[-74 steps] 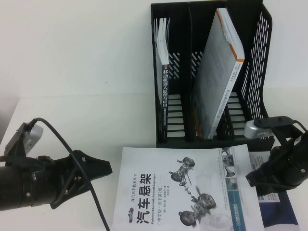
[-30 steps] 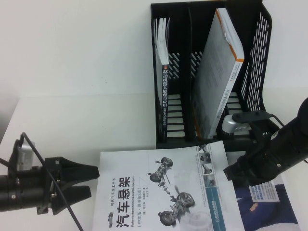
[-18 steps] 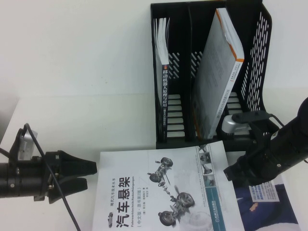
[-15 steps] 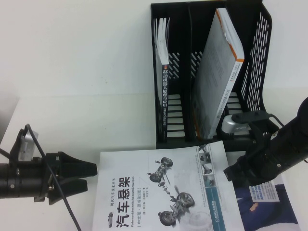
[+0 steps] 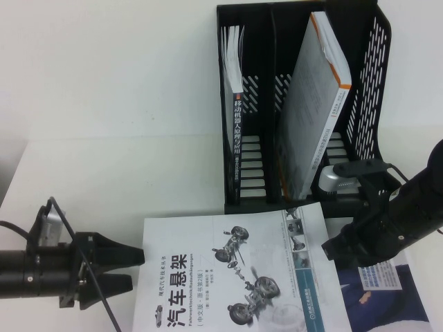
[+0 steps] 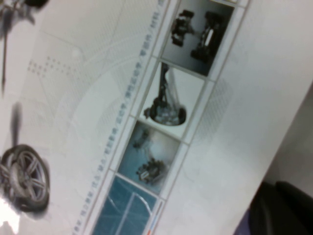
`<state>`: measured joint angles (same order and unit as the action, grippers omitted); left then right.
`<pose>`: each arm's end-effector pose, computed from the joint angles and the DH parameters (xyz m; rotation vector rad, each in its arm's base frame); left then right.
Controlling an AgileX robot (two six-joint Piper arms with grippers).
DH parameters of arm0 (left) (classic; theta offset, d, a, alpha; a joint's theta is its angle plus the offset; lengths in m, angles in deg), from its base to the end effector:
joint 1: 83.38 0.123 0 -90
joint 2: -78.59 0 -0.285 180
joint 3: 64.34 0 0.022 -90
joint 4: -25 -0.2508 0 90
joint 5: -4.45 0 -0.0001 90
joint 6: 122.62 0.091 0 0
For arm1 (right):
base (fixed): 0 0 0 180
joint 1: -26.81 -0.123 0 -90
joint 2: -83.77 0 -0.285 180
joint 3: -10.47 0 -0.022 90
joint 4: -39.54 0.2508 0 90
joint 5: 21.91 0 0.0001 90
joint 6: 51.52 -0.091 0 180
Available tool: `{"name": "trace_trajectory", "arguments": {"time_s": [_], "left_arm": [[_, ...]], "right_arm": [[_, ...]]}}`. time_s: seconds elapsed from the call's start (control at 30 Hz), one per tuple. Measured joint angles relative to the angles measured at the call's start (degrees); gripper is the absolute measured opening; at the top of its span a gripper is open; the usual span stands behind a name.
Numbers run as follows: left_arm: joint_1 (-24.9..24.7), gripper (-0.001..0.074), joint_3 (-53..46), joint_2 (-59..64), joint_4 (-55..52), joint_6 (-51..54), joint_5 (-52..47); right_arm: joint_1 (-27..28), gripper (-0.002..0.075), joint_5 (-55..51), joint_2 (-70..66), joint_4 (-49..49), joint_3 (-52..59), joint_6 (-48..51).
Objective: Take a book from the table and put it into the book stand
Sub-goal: Push book with right arm
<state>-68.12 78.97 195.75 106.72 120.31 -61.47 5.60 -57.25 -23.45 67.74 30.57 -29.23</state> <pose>0.2782 -0.0094 0.1226 -0.3791 2.4695 -1.5623 0.2968 0.1419 0.1788 -0.5539 2.7484 0.4829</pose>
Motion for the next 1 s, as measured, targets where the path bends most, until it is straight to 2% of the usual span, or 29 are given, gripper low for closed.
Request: {"name": "trace_trajectory", "arguments": {"time_s": [0.2,0.47,0.8,1.0], "left_arm": [[-1.37,0.0540,0.00,1.85,2.37,0.12,0.10],[-6.64,0.0540,0.13,2.70,3.67,0.59,0.21],[-9.16,0.0540,0.13,2.70,6.08,0.27,0.21],[-13.61,0.0540,0.13,2.70,7.79,0.38,0.34]], "right_arm": [[0.00,-0.0001,0.10,0.00,0.00,0.00,0.00],[0.00,-0.0001,0.20,0.00,-0.13,0.00,0.00],[-0.04,-0.0001,0.20,0.00,-0.13,0.00,0.00],[-0.04,-0.0001,0.31,-0.23,-0.13,0.00,0.00]]}}
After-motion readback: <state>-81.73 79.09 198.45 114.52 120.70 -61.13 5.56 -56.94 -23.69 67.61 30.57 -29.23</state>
